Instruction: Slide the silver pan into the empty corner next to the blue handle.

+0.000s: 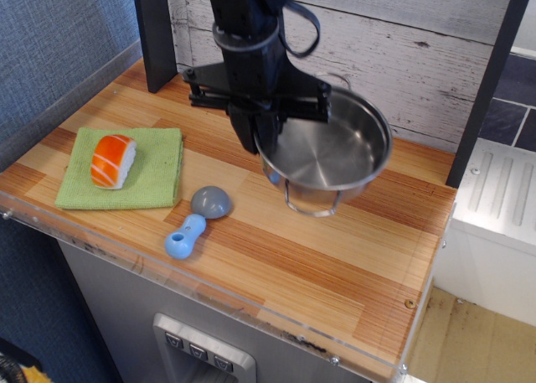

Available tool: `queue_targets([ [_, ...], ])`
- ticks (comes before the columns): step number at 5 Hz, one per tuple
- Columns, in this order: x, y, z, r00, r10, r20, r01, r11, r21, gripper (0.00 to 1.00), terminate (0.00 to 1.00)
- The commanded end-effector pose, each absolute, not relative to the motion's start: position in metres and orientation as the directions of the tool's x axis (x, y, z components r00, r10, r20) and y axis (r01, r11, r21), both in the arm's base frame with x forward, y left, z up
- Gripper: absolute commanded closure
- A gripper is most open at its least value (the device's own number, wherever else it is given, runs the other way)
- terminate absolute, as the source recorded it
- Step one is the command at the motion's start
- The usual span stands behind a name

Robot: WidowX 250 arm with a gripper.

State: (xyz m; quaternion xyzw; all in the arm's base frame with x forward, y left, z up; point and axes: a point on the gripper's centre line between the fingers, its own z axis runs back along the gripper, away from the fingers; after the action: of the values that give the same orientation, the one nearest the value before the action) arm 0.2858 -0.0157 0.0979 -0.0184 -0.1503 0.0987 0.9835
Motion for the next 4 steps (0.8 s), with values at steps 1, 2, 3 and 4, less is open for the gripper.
queue_targets([
  [1, 0.256, -0.026, 0.089, 0.946, 0.135, 0.296, -0.124, 0.991, -0.055, 1.00, 0.00],
  [2, 0.255, -0.028, 0.075, 0.951, 0.129, 0.280, -0.122, 0.992, -0.043, 1.00, 0.00],
  [3, 0.260, -0.033, 0.066, 0.957, 0.110, 0.267, -0.105, 0.994, -0.033, 1.00, 0.00],
  [4, 0.260, -0.042, 0.050, 0.967, 0.075, 0.242, -0.071, 0.997, -0.024, 1.00, 0.00],
])
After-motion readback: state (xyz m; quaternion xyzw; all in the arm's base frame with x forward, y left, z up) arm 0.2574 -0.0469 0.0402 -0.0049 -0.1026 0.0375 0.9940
